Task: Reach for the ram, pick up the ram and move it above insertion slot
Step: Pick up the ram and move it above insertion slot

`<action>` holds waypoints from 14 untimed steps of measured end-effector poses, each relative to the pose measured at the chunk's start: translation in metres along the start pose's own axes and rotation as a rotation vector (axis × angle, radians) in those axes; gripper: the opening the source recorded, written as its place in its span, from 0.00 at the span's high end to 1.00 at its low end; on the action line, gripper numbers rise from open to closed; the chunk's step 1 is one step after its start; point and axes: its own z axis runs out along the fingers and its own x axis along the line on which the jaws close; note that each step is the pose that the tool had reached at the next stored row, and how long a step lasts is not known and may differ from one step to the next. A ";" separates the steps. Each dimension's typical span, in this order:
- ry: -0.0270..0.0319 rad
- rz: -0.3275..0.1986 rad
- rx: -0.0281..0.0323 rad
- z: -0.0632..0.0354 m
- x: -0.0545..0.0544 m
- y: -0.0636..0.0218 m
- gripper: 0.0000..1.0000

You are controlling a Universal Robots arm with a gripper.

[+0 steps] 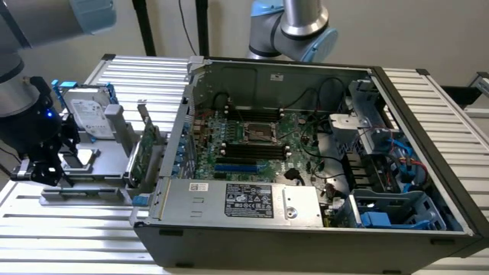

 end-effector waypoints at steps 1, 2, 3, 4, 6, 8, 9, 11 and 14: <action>0.0000 0.000 0.0000 0.0019 0.000 -0.0003 0.52; 0.0000 0.000 -0.0001 0.0036 0.000 -0.0005 0.52; 0.0000 0.000 0.0000 0.0055 0.000 -0.0007 0.52; 0.0000 0.000 0.0000 0.0073 0.000 -0.0009 0.52; 0.0000 0.000 0.0000 0.0109 0.000 -0.0012 0.52; -0.0001 0.000 0.0000 0.0146 0.001 -0.0014 0.52; 0.0000 0.000 -0.0001 0.0164 0.001 -0.0015 0.52; 0.0000 0.000 -0.0001 0.0200 0.001 -0.0018 0.52; 0.0000 0.000 0.0000 0.0254 0.002 -0.0021 0.52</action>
